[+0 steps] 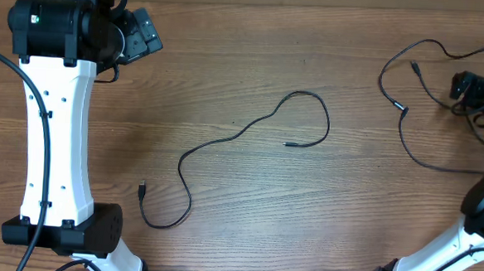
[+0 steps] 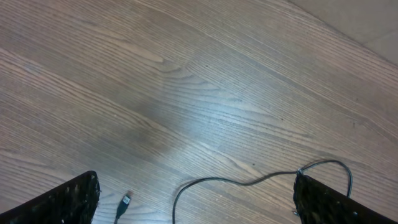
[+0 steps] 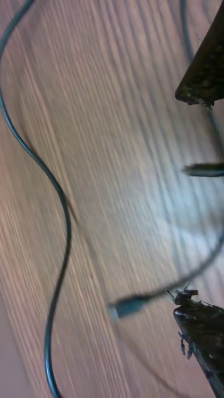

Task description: Untangle cables

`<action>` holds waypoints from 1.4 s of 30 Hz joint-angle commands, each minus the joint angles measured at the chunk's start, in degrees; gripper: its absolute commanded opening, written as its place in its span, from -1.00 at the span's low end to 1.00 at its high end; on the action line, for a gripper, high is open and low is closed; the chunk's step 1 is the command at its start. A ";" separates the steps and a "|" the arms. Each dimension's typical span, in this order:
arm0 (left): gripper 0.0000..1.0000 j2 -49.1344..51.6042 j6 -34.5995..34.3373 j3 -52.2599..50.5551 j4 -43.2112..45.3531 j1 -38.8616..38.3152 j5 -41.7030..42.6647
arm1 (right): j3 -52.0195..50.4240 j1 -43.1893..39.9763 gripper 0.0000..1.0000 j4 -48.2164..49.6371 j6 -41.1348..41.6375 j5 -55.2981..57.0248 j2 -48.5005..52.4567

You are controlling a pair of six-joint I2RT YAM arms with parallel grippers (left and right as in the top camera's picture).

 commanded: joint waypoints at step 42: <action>0.99 0.39 -0.94 0.79 -0.04 0.04 0.31 | 0.48 -3.80 -0.21 -21.31 -39.82 9.97 1.64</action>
